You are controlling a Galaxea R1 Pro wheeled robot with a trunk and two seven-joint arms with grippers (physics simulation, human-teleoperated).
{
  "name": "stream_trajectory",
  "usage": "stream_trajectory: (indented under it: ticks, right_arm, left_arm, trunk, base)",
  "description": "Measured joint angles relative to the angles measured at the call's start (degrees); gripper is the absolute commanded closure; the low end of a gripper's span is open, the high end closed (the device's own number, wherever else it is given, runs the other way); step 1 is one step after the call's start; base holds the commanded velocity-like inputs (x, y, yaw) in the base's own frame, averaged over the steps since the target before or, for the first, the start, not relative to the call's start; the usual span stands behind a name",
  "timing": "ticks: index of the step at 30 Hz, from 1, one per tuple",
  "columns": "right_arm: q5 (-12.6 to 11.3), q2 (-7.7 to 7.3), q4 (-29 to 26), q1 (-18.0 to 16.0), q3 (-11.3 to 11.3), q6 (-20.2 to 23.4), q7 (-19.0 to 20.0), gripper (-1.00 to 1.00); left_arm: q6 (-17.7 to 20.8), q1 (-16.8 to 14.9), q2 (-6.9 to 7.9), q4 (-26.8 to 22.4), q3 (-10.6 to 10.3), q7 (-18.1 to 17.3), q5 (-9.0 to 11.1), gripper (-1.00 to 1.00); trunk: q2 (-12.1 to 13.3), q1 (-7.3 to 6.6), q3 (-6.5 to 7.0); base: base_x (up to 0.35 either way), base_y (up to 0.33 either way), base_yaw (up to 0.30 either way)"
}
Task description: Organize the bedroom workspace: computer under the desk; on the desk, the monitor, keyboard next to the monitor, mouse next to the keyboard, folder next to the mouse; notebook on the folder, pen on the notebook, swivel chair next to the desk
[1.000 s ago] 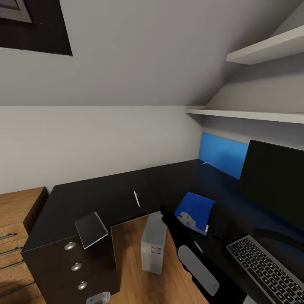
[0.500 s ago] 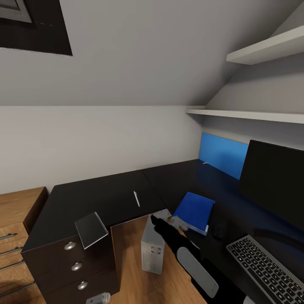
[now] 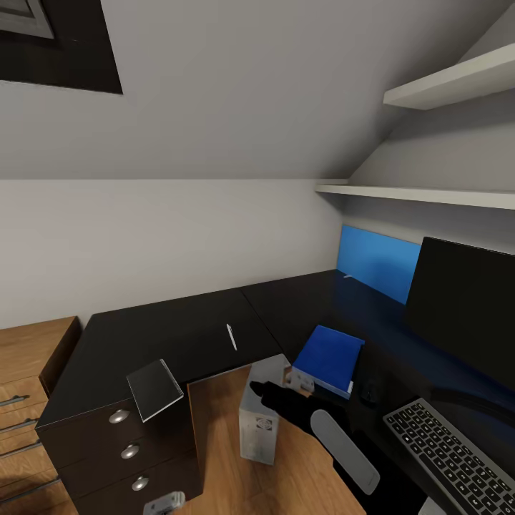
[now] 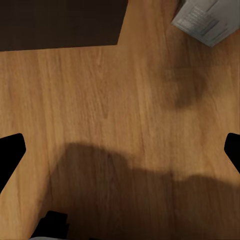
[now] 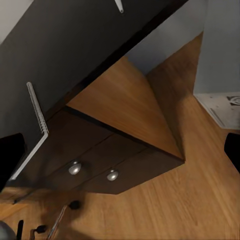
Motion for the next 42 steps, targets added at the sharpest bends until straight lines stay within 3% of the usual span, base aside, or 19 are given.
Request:
stream_trajectory:
  ticks: [15,22,27,36,42]
  right_arm:
    - [0.4,-0.28,0.1,0.1,-0.3,0.4,2.1,-1.00]
    - [2.8,-0.30,0.3,0.1,-0.2,0.2,2.2,-1.00]
    - [3.6,-0.26,0.3,0.1,-0.2,0.2,2.2,-1.00]
    - [3.9,-0.39,0.3,0.1,-0.2,0.2,2.3,-1.00]
    - [3.8,-1.31,0.3,0.1,-0.3,0.1,2.3,-1.00]
  left_arm:
    - [-3.0,0.0,0.02,0.4,0.1,-0.1,0.0,-1.00]
    - [-8.3,0.0,-0.05,2.7,0.0,-0.3,0.1,-1.00]
    - [-9.8,0.0,-0.06,3.3,-0.1,-0.3,0.1,-1.00]
    - [-10.4,0.0,0.01,3.6,-0.1,-0.3,0.0,-1.00]
    - [-10.5,0.0,0.01,3.6,-0.1,-0.3,0.1,-1.00]
  trunk:
    - [0.0,0.00,-0.13]
    - [0.0,0.00,-0.53]
    - [0.0,0.01,-0.86]
    - [0.0,0.03,-1.48]
    - [0.0,0.03,-1.69]
  base:
    - [0.000,0.000,0.176]
    - [0.000,0.000,0.181]
    - [-0.027,0.000,0.174]
    - [-0.243,0.000,0.174]
    - [-0.272,0.000,0.071]
